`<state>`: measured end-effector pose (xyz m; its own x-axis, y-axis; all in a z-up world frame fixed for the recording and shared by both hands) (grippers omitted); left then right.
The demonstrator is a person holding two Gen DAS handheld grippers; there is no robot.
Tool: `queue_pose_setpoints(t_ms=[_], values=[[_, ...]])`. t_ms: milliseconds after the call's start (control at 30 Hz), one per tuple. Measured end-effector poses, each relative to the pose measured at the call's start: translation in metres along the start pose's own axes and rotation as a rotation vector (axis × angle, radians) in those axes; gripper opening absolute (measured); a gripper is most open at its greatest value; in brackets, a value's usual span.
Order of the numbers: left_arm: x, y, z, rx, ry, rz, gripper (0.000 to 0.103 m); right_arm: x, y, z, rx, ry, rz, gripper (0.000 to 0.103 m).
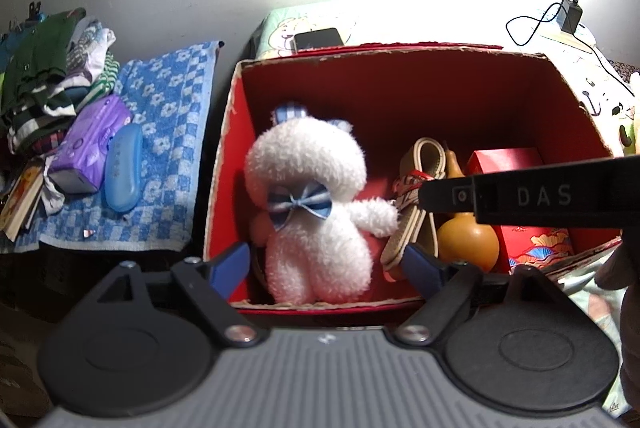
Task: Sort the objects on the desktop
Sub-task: 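Lower the bunny into the red box and open the right gripper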
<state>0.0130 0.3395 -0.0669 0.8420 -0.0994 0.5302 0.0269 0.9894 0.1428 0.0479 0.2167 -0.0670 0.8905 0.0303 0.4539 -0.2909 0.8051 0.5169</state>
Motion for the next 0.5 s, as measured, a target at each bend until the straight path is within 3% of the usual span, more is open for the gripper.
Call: queue_pose_setpoints(t_ms=[500], values=[[0.001, -0.013, 0.011, 0.002, -0.002, 0.003, 0.086, -0.004, -0.008, 0.024, -0.056, -0.059, -0.004, 0.033]])
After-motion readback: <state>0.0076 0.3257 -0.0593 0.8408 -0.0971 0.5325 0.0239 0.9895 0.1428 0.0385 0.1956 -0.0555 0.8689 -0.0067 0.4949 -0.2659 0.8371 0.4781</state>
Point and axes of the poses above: each gripper's, at about its wrist camera, not at the fingertips, and z roughly against the way its jaws point, y to its left, x to its top, the point moved 8 cm from there along -z, roughly the way its jaws point, and after that the axes turned 6 degrees about -z, right-handed, at the moved point
